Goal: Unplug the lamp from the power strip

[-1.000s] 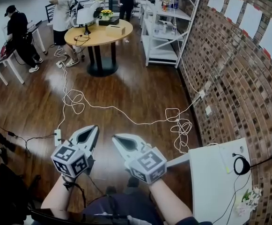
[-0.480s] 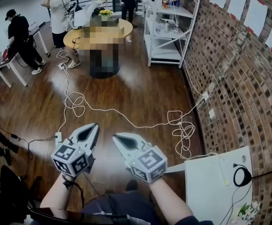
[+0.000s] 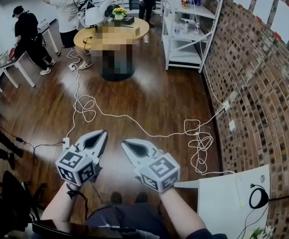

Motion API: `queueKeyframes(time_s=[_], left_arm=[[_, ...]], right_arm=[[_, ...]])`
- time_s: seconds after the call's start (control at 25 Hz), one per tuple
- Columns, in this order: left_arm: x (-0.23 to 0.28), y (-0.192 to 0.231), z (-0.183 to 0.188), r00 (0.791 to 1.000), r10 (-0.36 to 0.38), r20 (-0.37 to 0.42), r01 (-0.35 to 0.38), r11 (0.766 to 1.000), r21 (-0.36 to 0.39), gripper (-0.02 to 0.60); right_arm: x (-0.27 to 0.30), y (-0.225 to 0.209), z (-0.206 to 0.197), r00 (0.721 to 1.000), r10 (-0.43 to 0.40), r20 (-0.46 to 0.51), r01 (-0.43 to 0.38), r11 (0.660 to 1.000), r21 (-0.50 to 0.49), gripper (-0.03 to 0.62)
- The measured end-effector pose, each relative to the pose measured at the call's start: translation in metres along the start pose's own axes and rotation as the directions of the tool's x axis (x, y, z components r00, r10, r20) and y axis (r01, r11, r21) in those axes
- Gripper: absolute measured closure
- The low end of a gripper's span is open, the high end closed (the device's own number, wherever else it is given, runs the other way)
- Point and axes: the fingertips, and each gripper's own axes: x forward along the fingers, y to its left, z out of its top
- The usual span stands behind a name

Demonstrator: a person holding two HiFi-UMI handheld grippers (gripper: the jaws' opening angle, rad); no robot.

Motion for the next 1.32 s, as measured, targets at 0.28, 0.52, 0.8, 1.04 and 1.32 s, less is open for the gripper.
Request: queueKeyframes(time_s=[0.28,0.52,0.8,1.04,1.32], left_arm=[[0.006,0.031,0.005,1.0,-0.004,0.0,0.004,1.0,-0.016,0.58],[0.021,0.063,0.025,0.996,-0.08,0.034,0.08,0.997,0.011,0.58],[0.032,0.113,0.038,0.99,-0.127,0.062,0.13,0.99,-0.056,0.581],[0.041,0.138,0.036,0.984,-0.161,0.072,0.169,0.978,-0.119,0.581],[0.045,0.165,0.024,0.986,-0.159,0.06,0.168,0.964,-0.208,0.581]], right_arm=[[0.029,-0.007,0.004,1.0,-0.02,-0.02,0.02,1.0,-0.018,0.589],[0.059,-0.026,0.017,0.995,-0.102,-0.017,0.102,0.995,-0.017,0.589],[0.106,-0.03,0.031,0.989,-0.145,-0.016,0.145,0.989,-0.03,0.589],[0.132,-0.036,0.03,0.984,-0.173,-0.046,0.171,0.985,-0.037,0.589],[0.153,-0.039,0.021,0.981,-0.175,-0.086,0.173,0.985,-0.03,0.59]])
